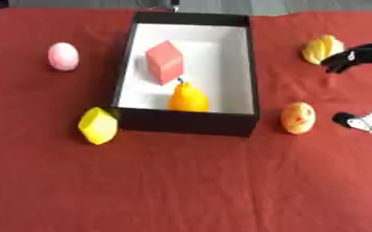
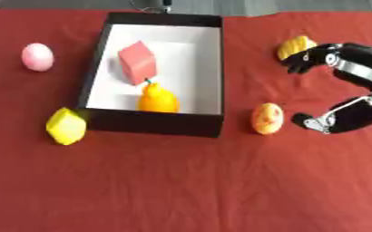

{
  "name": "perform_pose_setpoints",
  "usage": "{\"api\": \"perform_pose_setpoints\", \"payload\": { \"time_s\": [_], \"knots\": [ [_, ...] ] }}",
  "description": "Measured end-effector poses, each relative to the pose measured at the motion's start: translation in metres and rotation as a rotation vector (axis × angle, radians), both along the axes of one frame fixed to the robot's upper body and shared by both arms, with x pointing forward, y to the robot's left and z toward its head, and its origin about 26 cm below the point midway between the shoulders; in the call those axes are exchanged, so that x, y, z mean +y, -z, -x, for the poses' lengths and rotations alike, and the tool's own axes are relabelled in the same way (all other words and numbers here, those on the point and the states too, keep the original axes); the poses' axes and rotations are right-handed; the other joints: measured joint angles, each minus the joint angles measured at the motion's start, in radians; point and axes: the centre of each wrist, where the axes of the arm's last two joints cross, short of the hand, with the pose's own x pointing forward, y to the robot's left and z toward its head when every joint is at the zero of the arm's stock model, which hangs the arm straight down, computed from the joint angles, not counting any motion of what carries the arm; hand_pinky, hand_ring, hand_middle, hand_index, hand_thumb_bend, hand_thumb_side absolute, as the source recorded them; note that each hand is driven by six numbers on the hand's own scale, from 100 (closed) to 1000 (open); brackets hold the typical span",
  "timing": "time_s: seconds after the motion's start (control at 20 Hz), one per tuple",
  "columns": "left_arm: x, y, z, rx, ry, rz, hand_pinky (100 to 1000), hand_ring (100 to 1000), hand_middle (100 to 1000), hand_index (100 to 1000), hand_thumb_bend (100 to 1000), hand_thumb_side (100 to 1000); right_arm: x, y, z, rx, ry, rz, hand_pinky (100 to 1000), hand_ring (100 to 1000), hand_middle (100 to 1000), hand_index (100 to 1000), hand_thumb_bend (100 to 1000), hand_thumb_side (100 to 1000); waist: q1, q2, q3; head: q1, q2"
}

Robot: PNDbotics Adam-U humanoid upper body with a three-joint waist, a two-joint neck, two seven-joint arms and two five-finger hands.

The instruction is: Pick up objects on the table and place them in the box.

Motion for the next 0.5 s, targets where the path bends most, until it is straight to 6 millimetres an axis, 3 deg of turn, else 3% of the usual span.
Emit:
{"api": "perform_pose_setpoints", "payload": {
  "time_s": [0.5],
  "knots": [
    [-0.001,0.001,0.000,0.006,0.008,-0.001,643,816,823,776,291,874,-0.005,0.035,-0.018,0.077,0.041,0.019,903,806,753,874,439,100,0.005,0.007,0.008,-0.005,0.000]
  ]
}}
